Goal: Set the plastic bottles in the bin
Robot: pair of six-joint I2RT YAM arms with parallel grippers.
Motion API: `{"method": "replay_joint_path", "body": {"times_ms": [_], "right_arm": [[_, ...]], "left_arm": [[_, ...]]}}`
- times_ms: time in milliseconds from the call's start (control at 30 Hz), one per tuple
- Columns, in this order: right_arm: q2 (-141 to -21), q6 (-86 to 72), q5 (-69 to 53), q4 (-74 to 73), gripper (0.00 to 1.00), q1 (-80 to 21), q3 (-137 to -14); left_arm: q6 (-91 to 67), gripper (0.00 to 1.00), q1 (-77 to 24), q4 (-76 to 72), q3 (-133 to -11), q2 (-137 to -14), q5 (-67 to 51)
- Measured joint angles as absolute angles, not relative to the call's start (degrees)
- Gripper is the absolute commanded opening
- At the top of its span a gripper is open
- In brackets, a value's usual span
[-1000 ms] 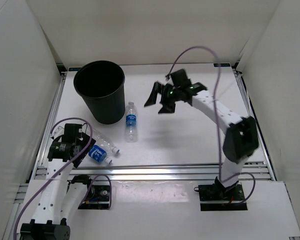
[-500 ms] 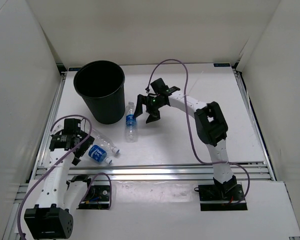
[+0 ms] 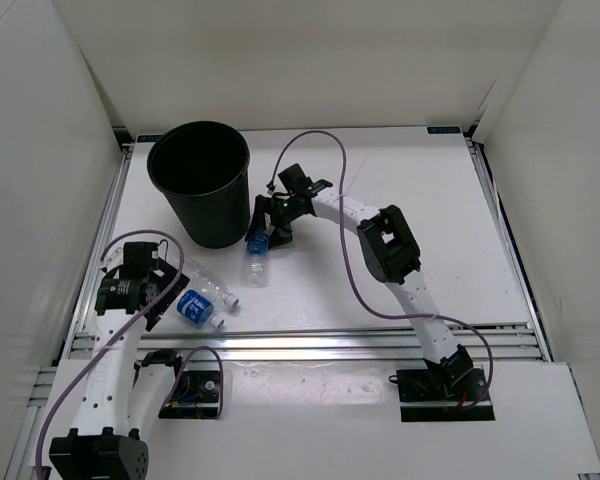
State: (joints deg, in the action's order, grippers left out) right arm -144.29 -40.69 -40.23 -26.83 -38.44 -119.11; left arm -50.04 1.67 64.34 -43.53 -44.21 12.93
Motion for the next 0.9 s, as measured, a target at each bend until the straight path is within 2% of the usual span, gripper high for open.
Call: {"method": "replay_joint_path", "body": {"times_ms": [33,100,133,333,533,600,700,800,833,900], "right_arm": [[-144.31,-40.88,-40.32,-26.76,0.63,-38.74,-118.61],[-143.7,-41.54,-41.39,-25.93,0.52,-39.0,-116.09],[-142.89,-41.71,-42.04,-25.41,0.43,-39.03,-114.13],[-132.53,-39.59,-38.37,-29.21,0.28,-38.09,-101.14],[-113.32,-39.9,-32.01,-36.77,0.26,-32.91,-92.77],[-107.18,-40.56,-28.93,-37.89,0.3,-31.16,-95.26],[-106.43,-39.57,-23.81,-38.68,0.32,-31.86,-112.22],[-115.61,-36.82,-19.7,-35.31,0.35,-35.68,-139.83],[-117.86,-36.05,-18.55,-31.42,0.37,-36.75,-145.1],[-118.65,-34.94,-16.47,-24.56,0.5,-38.89,-146.06]], "left_arm": [[-49.87,1.0,1.67,64.36,-43.53,-44.14,12.82],[-49.52,1.0,1.67,64.4,-43.53,-44.03,12.6],[-49.34,1.0,1.67,64.38,-43.53,-44.03,12.56],[-50.59,1.0,1.67,62.83,-40.82,-43.79,11.86],[-53.06,1.0,1.96,60.8,-36.38,-45.32,11.2],[-53.54,1.0,2.11,60.34,-35.81,-46.19,11.07],[-53.49,1.0,2.15,58.89,-35.7,-46.78,10.98],[-52.71,1.0,2.15,57.76,-35.7,-46.5,10.94],[-52.51,1.0,2.15,57.58,-35.7,-46.41,10.94],[-52.18,1.0,2.09,57.25,-35.73,-46.85,10.94]]}}
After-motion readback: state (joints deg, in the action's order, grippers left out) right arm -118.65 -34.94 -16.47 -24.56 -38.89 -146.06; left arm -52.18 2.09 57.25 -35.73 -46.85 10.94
